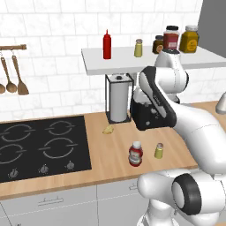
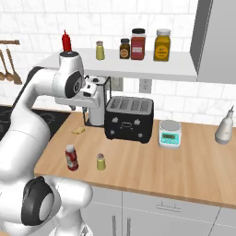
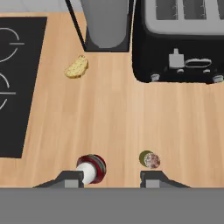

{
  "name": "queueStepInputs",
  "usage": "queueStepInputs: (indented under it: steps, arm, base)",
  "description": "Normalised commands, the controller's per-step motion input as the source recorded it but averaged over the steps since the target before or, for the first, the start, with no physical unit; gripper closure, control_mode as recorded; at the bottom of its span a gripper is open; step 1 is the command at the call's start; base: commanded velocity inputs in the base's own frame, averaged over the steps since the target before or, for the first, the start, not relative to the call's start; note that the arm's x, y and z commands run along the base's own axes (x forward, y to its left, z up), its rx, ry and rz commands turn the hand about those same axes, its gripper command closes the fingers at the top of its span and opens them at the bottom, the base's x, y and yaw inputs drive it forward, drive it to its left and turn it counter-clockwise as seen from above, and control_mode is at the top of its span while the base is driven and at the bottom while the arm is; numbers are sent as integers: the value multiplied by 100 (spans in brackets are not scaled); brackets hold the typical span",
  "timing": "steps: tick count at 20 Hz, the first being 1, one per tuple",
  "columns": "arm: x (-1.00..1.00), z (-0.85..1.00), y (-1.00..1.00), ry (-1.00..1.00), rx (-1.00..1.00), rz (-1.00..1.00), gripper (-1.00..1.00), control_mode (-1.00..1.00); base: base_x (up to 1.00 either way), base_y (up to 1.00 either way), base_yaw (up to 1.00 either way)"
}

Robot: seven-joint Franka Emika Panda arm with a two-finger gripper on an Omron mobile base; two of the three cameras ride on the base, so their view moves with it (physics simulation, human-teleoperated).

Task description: Put the shaker and condiment bottle from the counter next to their counterparts in the cabinet.

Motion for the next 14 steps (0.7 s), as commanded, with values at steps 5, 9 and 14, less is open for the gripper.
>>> queueStepInputs:
  steps: [5, 9, 14]
  arm:
    - [-8, -23, 0, 7, 0, 0, -100, -100]
    - [-10, -35, 0, 7, -9, -11, -100, -100]
    - [-2, -25, 3, 0, -19, -28, -100, -100]
  base:
    - [0, 0, 0]
    - [0, 0, 0]
    - [0, 0, 0]
